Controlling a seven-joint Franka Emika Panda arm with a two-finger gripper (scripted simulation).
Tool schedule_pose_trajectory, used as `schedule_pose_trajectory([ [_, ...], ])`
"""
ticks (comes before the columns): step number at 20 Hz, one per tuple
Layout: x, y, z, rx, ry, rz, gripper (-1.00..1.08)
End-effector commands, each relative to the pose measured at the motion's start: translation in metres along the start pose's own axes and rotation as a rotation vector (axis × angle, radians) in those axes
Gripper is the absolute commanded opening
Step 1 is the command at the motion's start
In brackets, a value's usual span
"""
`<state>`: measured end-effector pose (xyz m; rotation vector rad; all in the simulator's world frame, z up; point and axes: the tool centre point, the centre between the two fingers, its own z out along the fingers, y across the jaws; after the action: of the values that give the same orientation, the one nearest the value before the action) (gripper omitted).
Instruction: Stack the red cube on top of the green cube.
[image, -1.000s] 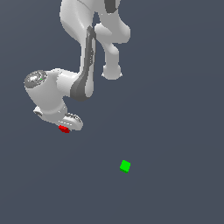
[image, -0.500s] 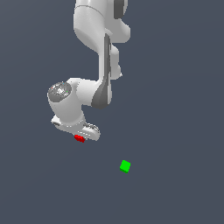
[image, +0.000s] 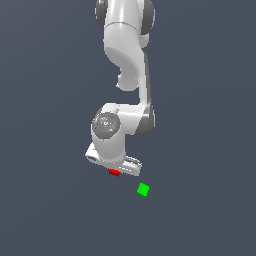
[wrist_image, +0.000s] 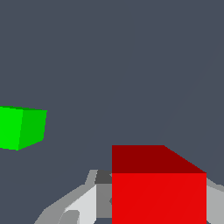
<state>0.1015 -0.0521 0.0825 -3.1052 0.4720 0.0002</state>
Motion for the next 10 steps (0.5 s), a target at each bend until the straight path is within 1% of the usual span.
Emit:
schedule_pose_trajectory([
  [1,0.005,-0.024,0.004,0.000,0.001,0.001,-1.00],
  [5,0.012,-0.056,0.009,0.000,0.000,0.002,-1.00],
  [10,0.019,-0.087,0.014,0.000,0.000,0.002,-1.00],
])
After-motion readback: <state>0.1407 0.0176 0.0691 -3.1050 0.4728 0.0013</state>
